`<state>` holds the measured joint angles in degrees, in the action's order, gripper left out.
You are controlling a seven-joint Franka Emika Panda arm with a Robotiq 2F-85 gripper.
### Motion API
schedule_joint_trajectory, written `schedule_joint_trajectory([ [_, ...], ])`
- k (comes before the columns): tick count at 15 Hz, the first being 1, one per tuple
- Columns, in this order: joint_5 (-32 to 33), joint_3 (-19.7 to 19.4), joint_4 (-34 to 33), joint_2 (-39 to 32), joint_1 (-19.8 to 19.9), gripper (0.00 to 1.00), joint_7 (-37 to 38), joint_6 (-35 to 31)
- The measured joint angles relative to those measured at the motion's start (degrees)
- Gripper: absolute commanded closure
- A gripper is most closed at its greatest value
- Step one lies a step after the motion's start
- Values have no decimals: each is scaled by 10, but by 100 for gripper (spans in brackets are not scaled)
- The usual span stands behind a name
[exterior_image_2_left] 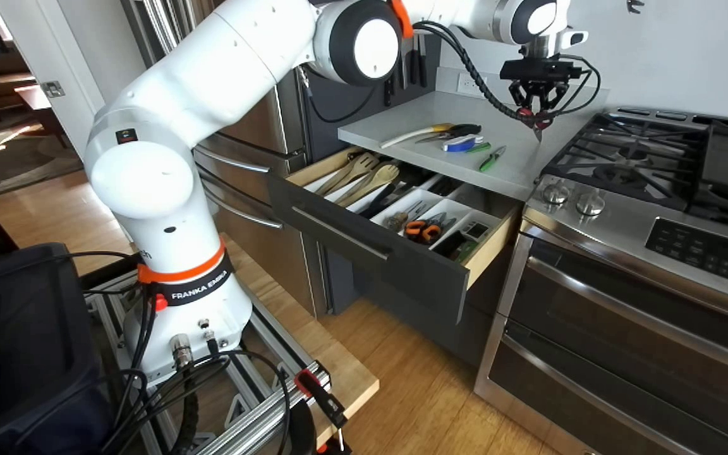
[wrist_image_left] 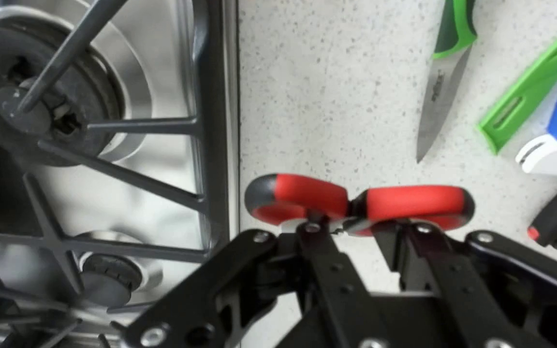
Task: Make the knife and scissors face each other on opposite sides
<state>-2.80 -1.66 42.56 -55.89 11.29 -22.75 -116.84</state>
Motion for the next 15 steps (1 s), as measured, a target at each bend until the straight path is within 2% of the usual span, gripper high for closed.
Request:
schedule_joint_trajectory([
  [8,-2,20,-6,22,-10,93,-13,-18],
  [11,-7,51,-5,32,-13,93,-76,-43],
  [15,-7,94,15,44,-38,93,-160,-96],
])
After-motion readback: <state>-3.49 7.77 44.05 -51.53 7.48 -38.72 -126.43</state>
